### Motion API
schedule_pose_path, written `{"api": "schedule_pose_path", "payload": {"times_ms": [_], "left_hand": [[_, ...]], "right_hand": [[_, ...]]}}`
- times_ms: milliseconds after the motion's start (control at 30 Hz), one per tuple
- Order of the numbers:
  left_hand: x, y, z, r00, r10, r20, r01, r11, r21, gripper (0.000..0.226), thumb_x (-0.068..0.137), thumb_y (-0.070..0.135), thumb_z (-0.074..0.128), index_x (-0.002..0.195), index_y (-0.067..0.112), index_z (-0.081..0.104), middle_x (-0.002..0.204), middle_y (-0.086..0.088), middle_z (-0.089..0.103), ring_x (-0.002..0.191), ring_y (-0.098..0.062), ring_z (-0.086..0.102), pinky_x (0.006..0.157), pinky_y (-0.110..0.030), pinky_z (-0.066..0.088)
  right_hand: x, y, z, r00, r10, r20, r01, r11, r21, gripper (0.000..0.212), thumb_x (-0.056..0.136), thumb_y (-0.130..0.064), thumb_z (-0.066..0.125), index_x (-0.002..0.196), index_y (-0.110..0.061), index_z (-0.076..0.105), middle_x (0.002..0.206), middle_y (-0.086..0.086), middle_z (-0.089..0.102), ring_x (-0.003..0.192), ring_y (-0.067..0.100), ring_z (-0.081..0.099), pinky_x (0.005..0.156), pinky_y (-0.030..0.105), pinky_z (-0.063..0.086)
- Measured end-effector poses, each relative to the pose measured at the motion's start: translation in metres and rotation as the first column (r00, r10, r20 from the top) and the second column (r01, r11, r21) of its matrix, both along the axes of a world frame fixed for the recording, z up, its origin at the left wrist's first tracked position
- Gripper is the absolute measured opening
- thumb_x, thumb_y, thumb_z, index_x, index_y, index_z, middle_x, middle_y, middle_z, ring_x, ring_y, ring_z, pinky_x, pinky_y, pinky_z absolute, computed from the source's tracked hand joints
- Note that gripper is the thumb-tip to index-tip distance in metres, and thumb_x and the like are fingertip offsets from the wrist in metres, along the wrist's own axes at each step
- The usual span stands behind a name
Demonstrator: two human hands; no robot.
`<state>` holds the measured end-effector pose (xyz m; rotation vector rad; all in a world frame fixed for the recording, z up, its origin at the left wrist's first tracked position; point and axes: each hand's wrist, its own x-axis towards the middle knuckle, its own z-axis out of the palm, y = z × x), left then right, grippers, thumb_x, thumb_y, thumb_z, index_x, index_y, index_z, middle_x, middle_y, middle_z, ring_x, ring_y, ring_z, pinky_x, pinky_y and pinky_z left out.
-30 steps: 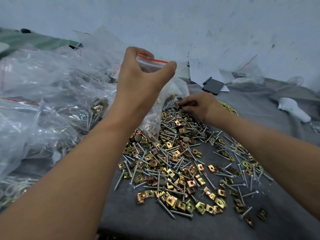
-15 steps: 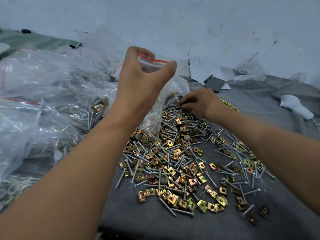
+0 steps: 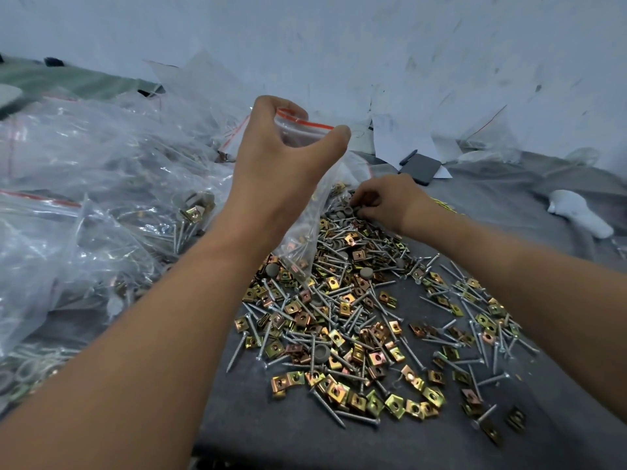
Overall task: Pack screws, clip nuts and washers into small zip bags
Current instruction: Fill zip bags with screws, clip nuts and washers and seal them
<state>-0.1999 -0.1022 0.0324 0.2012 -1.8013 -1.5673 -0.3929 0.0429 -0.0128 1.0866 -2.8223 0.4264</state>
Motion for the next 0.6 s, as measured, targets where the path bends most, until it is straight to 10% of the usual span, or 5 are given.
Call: {"api": "schedule_pose_path", "payload": {"times_ms": [400,600], "left_hand": [[0.0,0.001,0.0,1.0,0.002,0.002,-0.002,1.0,0.001,0.045,0.091,0.032,0.082,0.123,0.015,0.057,0.1,0.002,0.068,0.076,0.005,0.062,0.069,-0.014,0.052],[0.0,0.002,-0.001,1.0,0.008,0.017,-0.008,1.0,-0.003,0.045,0.09,0.032,0.083,0.123,0.017,0.057,0.097,0.005,0.068,0.074,0.008,0.062,0.068,-0.012,0.052]], "right_hand": [[0.009,-0.018,0.02,0.989,0.066,-0.132,-0.019,0.944,0.33,0.024,0.092,-0.009,0.072,0.108,-0.027,0.072,0.097,-0.006,0.064,0.103,0.021,0.066,0.092,0.039,0.057],[-0.005,-0.006,0.018,0.999,-0.033,0.036,0.029,0.995,0.1,0.022,0.082,-0.012,0.085,0.1,-0.024,0.079,0.099,-0.005,0.072,0.084,0.011,0.065,0.071,0.026,0.053]]}}
